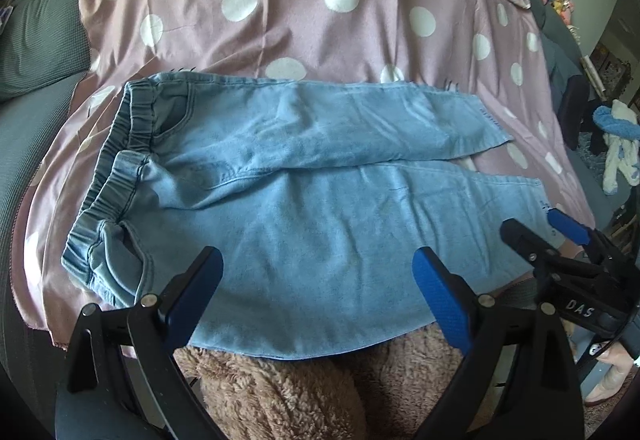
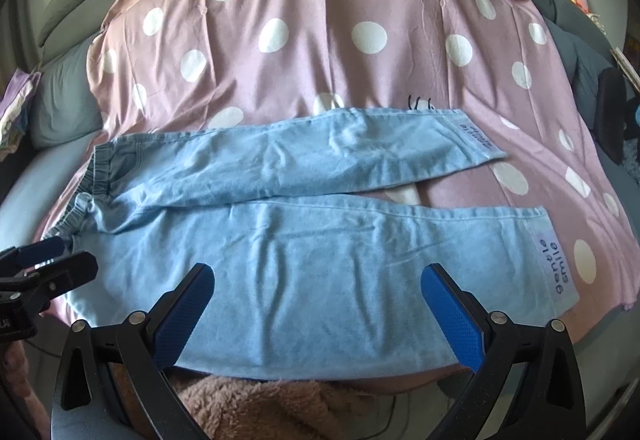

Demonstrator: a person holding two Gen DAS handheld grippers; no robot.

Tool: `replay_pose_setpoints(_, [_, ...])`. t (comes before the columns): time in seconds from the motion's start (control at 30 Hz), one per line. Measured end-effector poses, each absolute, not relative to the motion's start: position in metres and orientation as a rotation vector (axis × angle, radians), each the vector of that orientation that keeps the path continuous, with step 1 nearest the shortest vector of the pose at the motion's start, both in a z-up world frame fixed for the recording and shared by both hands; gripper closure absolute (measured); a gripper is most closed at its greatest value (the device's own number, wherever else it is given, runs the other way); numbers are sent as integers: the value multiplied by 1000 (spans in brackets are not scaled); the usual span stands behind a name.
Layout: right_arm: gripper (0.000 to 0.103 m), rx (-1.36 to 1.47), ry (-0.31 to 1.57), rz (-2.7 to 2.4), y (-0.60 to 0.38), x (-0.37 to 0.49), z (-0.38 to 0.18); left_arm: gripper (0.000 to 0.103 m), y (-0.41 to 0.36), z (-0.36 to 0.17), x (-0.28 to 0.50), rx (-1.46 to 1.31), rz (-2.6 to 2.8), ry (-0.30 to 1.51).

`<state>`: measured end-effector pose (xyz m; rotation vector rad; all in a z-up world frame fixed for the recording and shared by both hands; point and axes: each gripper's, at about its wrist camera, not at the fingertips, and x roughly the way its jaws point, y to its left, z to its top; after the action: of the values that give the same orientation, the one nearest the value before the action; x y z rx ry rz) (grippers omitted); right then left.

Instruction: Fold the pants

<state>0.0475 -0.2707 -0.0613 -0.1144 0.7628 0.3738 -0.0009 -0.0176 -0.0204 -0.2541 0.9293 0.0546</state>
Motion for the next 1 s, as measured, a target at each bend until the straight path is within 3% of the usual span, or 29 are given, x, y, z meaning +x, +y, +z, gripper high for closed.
replay_pose_setpoints(1.0, [1,-126,792,339,-271,53,-73,8,-2,-27,-1,-297,72,941])
